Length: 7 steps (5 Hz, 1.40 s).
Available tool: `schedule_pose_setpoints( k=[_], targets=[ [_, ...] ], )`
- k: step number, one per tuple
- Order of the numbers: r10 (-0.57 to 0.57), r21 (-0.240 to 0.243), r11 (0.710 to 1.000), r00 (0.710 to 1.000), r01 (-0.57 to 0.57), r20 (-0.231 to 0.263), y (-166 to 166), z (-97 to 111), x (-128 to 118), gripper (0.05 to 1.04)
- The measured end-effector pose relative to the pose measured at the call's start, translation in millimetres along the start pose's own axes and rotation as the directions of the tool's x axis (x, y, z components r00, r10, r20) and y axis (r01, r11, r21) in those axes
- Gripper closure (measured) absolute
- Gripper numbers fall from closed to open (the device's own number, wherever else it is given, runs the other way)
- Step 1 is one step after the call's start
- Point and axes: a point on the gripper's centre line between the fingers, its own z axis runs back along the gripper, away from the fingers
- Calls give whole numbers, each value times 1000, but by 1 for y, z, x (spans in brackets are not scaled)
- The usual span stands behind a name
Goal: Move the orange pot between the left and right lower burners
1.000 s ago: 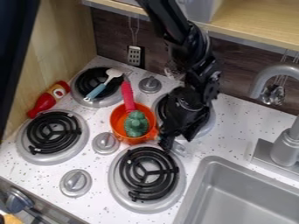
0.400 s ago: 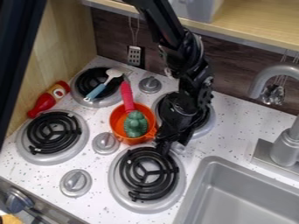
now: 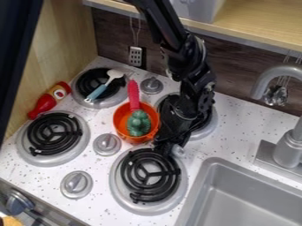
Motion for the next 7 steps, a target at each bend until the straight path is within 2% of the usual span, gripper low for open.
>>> schedule_pose_setpoints(
  k=[1,2,3,4,6,7],
  targets=[
    [-38,-46,998,997,41,60,1,3,-1,651],
    [-26,-59,998,996,31,82,5,5,0,655],
    [8,-25,1000,995,-5,97,14,12,2,690],
    [45,10,999,995,-46,87,29,19,0,702],
    [75,52,995,987,-83,141,54,41,-7,702],
    [113,90,988,980,-129,165,73,42,-10,702]
  ],
)
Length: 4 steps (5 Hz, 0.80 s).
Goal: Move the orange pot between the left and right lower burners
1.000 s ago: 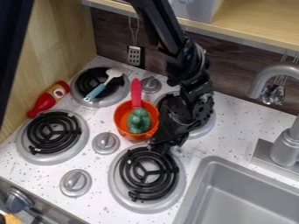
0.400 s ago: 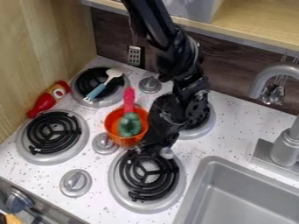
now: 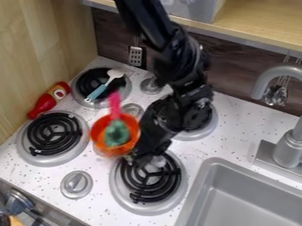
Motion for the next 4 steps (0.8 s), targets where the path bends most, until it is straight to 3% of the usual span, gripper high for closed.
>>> schedule_pose_setpoints(
  k=[2,4],
  targets=[
    [98,37,994,995,-98,11,26,-10,-13,702],
    [139,31,990,990,-139,-1,37,-21,-8,703]
  ],
)
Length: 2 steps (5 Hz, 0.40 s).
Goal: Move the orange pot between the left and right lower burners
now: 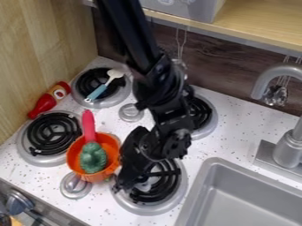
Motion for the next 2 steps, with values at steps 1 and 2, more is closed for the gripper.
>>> schedule_pose_setpoints(
  k=[1,2],
  targets=[
    [-7,-29,1000,1000,7,26,-2,-7,15,705],
    [-33,-38,999,998,36,60,-4,-8,23,705]
  ],
)
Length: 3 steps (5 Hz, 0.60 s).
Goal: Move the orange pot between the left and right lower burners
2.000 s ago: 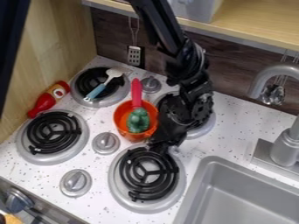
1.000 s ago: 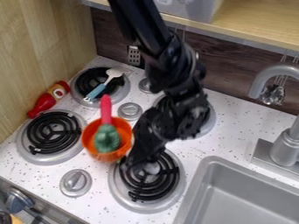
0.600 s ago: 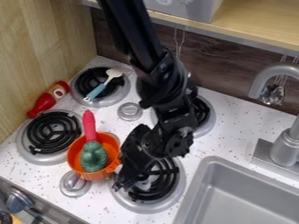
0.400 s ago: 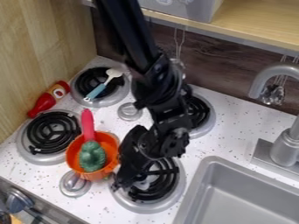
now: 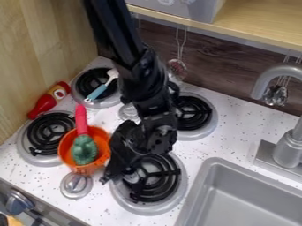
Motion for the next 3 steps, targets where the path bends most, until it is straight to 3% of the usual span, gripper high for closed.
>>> schedule_pose_setpoints(
  k=[2,3],
  targets=[
    [0,-54,999,1000,0,4,-4,-6,4,703],
    [-12,-73,997,1000,13,15,-6,-7,6,632]
  ],
)
